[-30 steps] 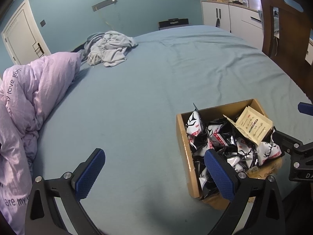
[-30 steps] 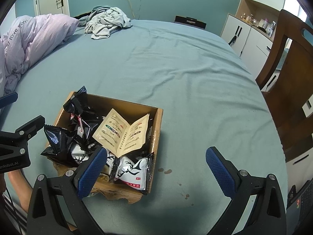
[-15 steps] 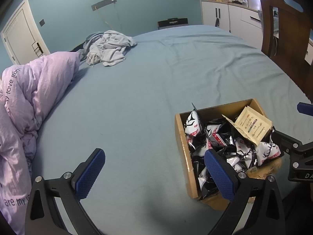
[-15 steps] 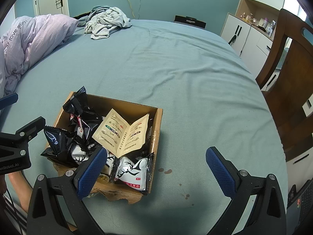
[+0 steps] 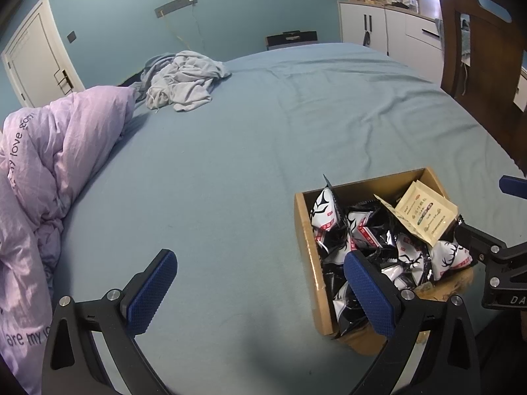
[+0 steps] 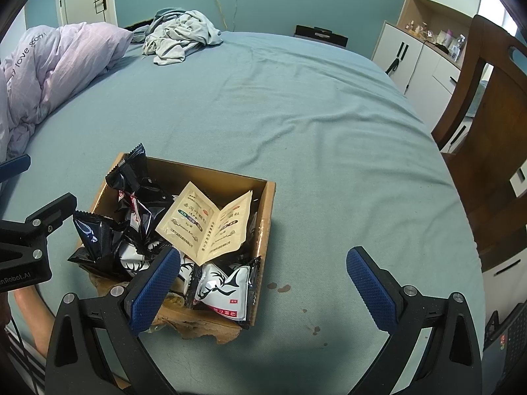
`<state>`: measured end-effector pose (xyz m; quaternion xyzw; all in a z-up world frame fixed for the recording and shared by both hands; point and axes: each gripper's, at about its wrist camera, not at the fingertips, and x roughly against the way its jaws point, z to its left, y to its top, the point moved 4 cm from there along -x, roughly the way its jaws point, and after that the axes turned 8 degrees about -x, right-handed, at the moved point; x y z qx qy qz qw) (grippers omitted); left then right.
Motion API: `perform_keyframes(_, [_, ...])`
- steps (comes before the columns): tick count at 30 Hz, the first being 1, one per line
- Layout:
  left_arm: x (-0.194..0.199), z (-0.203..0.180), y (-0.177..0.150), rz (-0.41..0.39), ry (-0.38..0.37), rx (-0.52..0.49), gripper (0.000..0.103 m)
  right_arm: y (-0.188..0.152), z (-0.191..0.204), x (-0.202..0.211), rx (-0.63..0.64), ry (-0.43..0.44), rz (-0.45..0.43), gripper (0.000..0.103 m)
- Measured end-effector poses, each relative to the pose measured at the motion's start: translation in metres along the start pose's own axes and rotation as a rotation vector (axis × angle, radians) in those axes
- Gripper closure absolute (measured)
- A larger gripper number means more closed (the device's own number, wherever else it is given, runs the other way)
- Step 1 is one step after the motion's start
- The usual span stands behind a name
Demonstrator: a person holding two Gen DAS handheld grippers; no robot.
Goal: Organize snacks
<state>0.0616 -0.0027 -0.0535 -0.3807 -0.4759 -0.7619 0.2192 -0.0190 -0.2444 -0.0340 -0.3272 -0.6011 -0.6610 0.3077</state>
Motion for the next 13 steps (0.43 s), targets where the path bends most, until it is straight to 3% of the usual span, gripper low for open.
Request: perform_keyframes(13, [0.0004, -0.0002, -0.0001, -0.004, 0.005, -0.008, 0.0, -0.0011, 0.0016, -0.0014, 0.004, -0.004, 0.002, 0.001])
